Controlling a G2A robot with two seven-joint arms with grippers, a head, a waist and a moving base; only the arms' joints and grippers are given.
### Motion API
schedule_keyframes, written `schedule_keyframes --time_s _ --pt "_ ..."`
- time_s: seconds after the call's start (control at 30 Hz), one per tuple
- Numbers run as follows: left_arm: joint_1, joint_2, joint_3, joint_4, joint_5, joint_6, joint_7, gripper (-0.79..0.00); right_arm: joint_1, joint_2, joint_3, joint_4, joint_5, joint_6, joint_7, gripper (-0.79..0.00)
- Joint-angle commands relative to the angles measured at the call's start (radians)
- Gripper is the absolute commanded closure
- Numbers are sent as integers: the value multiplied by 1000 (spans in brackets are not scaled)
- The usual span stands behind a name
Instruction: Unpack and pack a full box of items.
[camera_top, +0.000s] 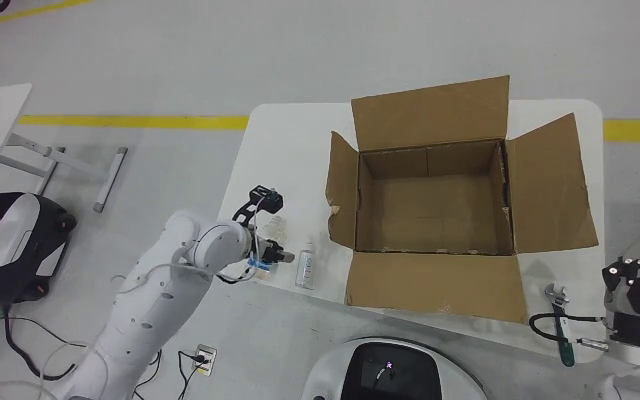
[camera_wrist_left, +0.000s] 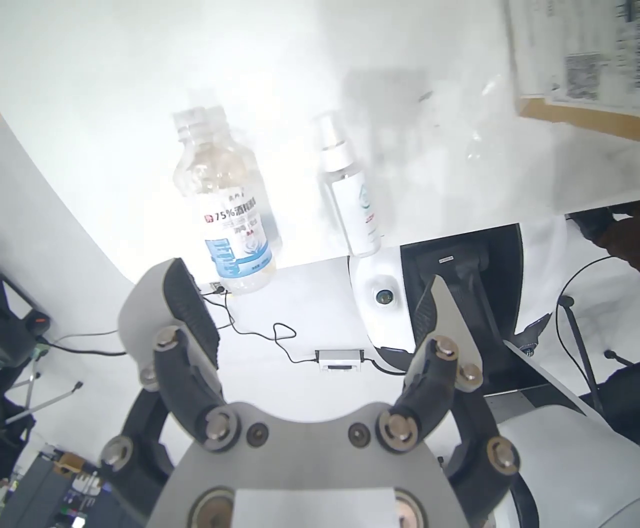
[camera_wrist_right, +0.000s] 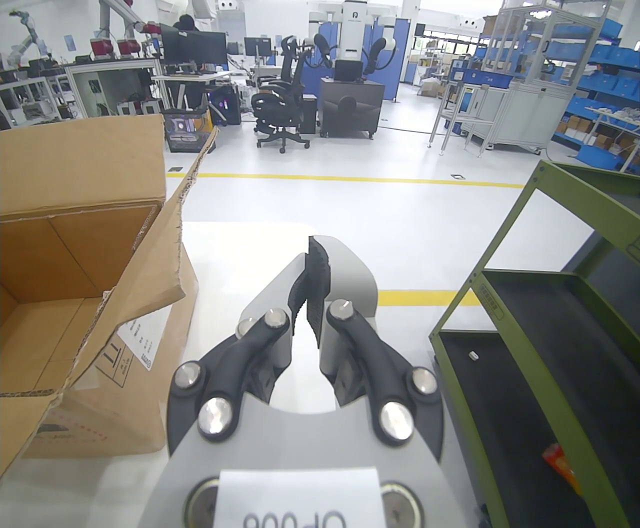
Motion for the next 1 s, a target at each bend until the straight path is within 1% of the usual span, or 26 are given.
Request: schedule_keyframes --time_s 0.0,0.1,0.27,0.57,0.77,0.97 --pt "8 0 18 36 44 -13 35 -785 0 0 0 0 0 0 0 0" --pt "5 -3 56 127 114 -25 106 -785 0 0 0 0 0 0 0 0" --pt "-40 -10 89 241 117 -42 163 -785 0 0 0 0 0 0 0 0" --pt "-153 -26 152 438 87 -91 183 -785 0 0 0 0 0 0 0 0" --pt "-179 -34 179 509 63 -105 193 -785 0 0 0 0 0 0 0 0" --pt "-208 -39 194 547 44 -113 191 -785 0 0 0 0 0 0 0 0"
